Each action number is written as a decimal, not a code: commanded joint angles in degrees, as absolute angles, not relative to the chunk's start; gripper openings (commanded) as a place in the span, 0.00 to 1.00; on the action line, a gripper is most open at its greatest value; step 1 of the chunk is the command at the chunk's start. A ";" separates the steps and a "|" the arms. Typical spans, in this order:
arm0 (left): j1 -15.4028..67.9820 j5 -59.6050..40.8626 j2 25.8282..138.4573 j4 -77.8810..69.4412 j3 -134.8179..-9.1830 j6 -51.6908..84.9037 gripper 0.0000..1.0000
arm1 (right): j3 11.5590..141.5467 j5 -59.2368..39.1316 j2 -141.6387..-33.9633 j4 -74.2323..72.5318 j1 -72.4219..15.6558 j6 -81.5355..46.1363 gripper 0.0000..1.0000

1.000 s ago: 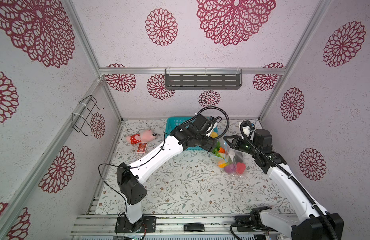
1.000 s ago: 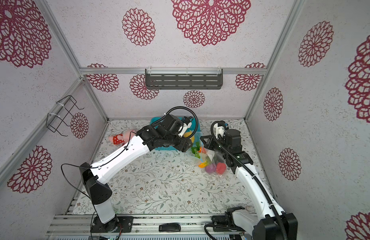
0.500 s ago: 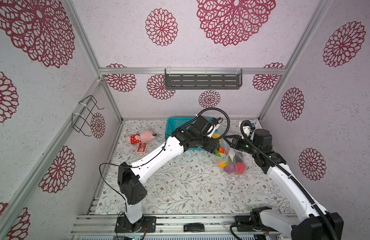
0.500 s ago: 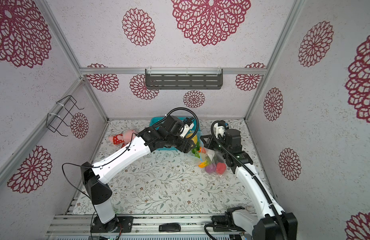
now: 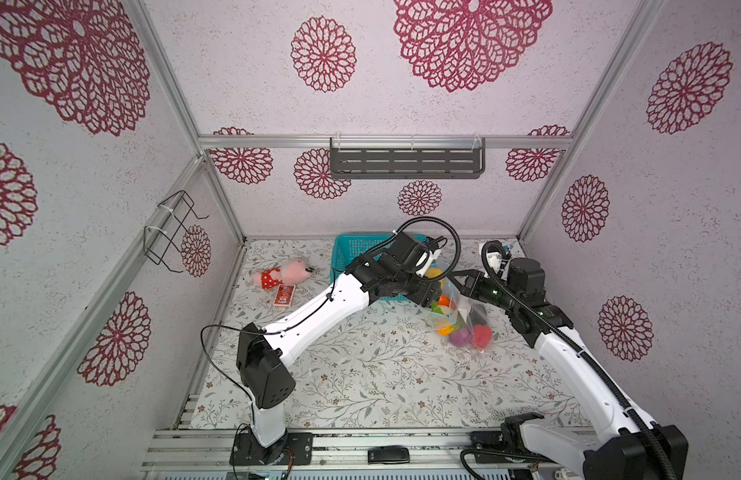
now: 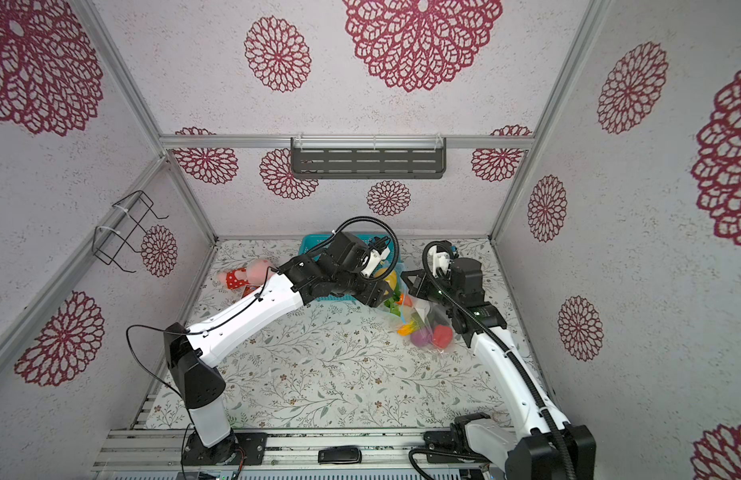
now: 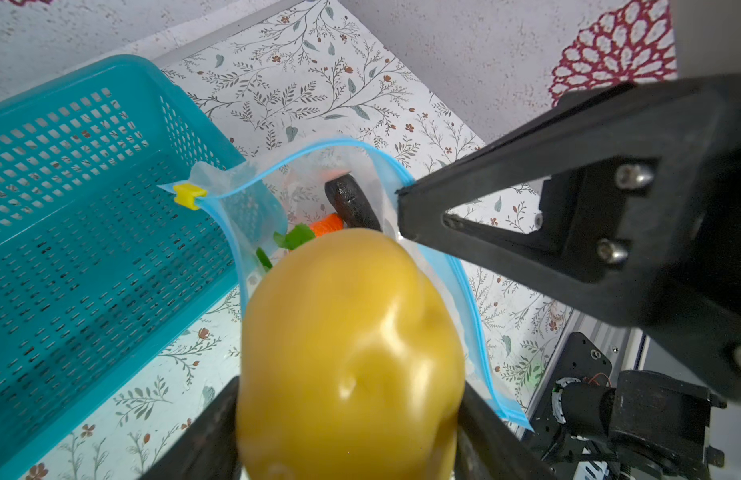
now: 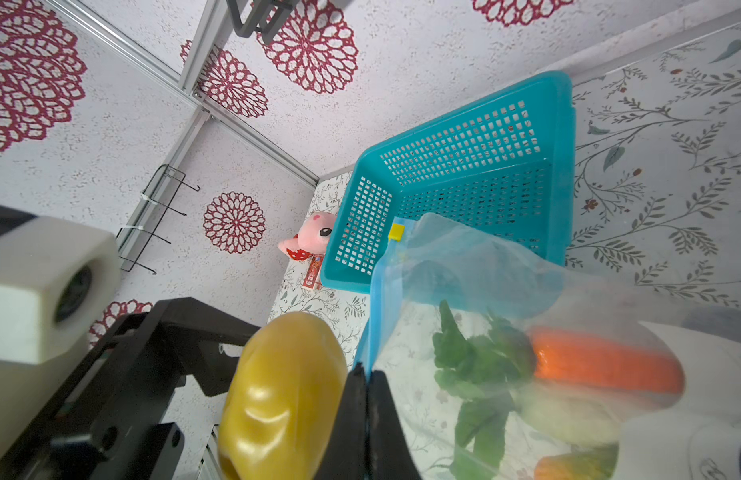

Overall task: Place the food in the zip-top bag and seal the zipper
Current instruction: 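Lower the potato into the bag held open by the right gripper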

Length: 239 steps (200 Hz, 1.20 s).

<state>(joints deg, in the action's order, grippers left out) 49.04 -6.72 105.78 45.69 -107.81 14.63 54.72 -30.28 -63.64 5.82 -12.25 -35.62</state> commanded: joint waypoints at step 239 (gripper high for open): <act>49.35 -7.46 109.50 44.10 -107.55 14.19 0.51 | 55.38 -30.85 -61.67 3.52 -11.99 -35.99 0.01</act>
<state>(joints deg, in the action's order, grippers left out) 49.04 -7.05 108.86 45.23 -107.18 14.63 54.72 -30.28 -63.53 5.82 -12.25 -35.62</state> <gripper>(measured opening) 0.717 0.056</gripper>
